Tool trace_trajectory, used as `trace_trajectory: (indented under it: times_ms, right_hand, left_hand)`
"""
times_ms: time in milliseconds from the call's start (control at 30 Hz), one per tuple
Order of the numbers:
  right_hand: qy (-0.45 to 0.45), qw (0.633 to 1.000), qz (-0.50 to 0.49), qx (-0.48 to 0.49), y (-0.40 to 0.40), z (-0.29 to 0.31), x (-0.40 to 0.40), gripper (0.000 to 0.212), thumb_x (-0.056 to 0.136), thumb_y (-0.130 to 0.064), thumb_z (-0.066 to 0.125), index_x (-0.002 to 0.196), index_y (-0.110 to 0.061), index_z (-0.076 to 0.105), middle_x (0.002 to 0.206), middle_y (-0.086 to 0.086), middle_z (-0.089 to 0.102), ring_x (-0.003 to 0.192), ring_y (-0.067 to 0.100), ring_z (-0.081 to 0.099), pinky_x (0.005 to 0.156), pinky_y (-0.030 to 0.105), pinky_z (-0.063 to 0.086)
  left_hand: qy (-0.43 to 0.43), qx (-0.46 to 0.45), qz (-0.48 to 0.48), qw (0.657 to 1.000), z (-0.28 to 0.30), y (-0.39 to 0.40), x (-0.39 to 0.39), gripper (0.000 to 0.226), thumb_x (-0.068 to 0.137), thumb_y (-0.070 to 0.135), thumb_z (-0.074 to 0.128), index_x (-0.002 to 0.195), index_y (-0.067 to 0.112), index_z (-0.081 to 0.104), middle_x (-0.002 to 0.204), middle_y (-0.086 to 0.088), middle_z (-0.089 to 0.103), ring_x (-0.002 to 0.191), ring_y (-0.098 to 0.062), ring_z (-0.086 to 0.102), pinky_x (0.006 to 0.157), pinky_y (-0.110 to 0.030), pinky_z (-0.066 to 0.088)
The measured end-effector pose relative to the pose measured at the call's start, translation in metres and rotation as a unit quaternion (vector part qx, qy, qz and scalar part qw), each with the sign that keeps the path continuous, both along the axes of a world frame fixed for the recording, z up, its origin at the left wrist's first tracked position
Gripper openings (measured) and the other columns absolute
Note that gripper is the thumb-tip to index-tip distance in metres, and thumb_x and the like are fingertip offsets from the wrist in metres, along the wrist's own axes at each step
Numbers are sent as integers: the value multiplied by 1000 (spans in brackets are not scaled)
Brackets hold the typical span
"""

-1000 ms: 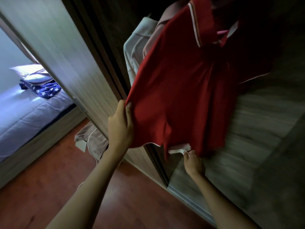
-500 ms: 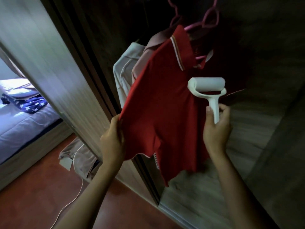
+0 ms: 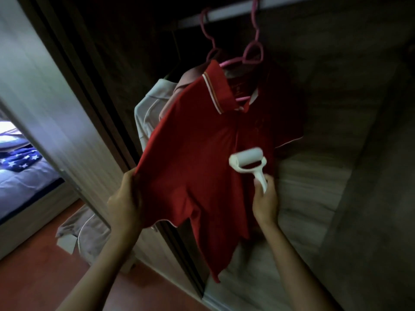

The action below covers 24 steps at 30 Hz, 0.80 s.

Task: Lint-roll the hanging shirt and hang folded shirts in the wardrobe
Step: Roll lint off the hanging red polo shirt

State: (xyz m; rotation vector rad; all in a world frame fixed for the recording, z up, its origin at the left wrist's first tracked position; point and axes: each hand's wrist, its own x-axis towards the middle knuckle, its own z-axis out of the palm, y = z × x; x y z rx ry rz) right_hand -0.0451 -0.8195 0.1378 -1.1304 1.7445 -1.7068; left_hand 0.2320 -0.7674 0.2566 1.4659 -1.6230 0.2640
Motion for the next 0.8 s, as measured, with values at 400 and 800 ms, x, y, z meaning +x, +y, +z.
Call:
trace_trajectory:
  times_ms: [400,800]
  right_hand:
    - [52,990,44,123,-9,-27,-17,19,98,-25,50,105,-10,61,88,5,63,84,30,62,65,28,35]
    - [-71,990,-79,-94,-71,80,-52,20,97,-19,52,110,-6,58,87,10,61,75,18,56,53,4,36]
  left_hand:
    - [-173,71,-69,980,10,5,-9,147,38,43,91,150,6,3,156,-24,10,125,-48,45,76,-50,55]
    - [-436,127,-30,891,26,-11,-12,155,30,82,70,150,3,12,160,-10,-11,147,-32,-11,119,-48,-8]
